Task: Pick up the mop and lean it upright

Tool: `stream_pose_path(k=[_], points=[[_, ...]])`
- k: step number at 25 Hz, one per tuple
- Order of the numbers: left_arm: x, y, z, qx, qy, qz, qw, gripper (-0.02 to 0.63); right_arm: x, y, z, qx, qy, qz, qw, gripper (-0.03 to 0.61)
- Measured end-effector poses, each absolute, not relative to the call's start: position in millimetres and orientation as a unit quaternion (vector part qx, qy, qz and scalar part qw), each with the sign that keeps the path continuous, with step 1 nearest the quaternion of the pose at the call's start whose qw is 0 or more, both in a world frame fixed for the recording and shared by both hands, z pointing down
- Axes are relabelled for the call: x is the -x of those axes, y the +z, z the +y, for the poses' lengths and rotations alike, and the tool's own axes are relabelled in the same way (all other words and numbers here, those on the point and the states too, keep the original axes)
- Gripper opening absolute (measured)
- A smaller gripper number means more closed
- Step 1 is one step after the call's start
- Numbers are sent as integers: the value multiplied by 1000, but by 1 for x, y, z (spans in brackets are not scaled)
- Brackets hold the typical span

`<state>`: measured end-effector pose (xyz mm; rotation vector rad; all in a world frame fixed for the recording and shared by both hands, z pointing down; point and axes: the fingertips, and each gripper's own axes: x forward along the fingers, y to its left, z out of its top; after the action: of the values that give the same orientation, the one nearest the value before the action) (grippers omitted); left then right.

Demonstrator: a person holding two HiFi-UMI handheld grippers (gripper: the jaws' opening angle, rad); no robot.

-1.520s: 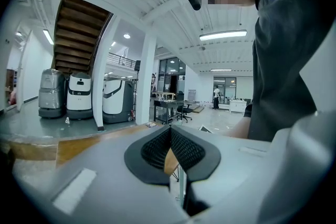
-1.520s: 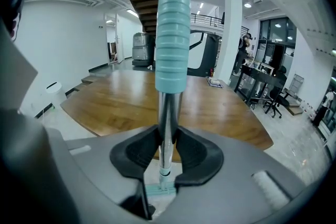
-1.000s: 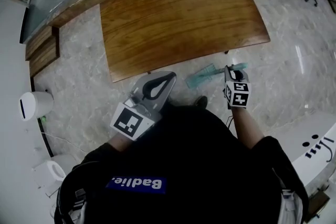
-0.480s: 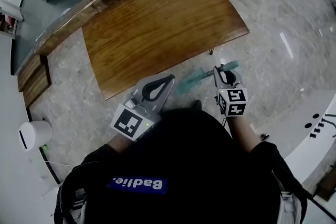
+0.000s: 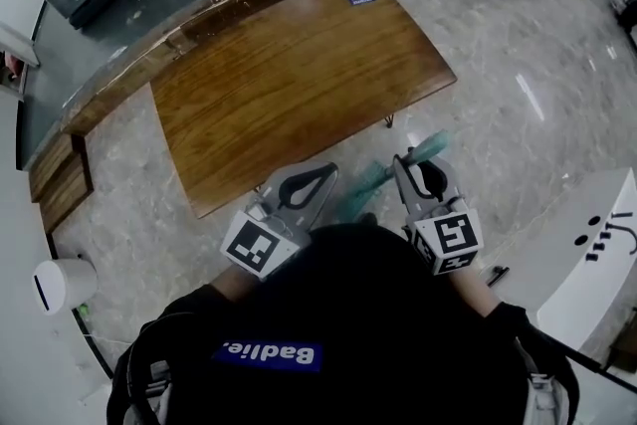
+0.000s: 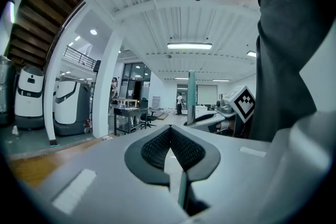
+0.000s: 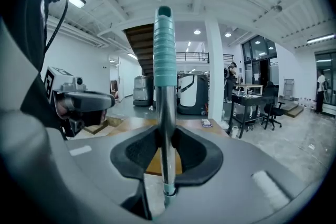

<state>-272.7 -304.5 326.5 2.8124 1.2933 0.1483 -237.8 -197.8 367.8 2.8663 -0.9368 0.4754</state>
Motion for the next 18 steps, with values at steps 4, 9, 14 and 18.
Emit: stream_pose_path(k=[4,9,14,18], points=[[276,328,-299,-905,46,423,19,18,245,355,-201,-938,141,-314,35,106],[279,325,-299,-904,41,425,16,18,248,352,-208,-935,139,-324,26,106],[286,323,-298,-902,34,430,-2,17,251,352,-214,-933,135,-333,24,106],[286,323,-292,-899,39,436,0,18,250,350,-212,-932,131,-336,25,106]])
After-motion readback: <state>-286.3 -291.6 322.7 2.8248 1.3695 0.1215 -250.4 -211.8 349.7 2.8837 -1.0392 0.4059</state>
